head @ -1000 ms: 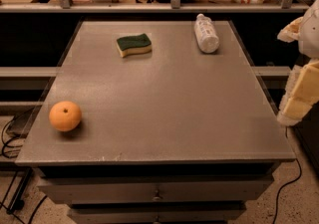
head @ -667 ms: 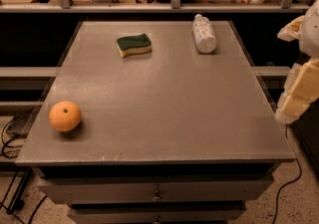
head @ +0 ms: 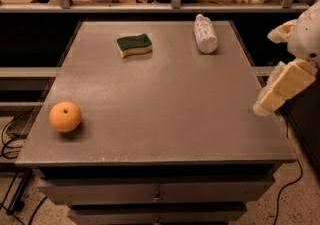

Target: Move blue plastic bottle near orange

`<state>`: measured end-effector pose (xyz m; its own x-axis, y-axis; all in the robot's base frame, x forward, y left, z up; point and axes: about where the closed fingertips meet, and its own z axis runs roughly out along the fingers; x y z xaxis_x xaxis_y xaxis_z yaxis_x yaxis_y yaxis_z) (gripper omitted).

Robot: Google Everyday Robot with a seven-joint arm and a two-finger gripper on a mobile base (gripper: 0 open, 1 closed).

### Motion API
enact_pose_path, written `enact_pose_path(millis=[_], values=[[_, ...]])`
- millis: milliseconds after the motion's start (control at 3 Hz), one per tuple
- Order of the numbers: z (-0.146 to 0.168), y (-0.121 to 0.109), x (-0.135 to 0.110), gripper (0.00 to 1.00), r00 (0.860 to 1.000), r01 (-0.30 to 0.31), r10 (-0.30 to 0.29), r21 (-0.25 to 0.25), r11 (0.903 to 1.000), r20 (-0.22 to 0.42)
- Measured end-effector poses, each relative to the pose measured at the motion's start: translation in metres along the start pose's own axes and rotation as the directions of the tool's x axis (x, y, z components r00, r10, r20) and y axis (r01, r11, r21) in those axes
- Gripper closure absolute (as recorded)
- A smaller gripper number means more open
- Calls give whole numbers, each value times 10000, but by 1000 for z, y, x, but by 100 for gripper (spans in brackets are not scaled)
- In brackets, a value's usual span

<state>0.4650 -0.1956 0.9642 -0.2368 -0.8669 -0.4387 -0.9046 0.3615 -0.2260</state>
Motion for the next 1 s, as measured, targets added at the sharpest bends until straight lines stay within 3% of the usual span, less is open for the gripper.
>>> enact_pose_path(millis=[333, 667, 1000], values=[[21, -18, -15, 0, 9989, -138, 120, 383, 9992, 453], [51, -46, -19, 0, 9988, -356, 322, 912, 9952, 381], [83, -84, -23, 0, 9942, -862, 787, 1060, 9906, 732]])
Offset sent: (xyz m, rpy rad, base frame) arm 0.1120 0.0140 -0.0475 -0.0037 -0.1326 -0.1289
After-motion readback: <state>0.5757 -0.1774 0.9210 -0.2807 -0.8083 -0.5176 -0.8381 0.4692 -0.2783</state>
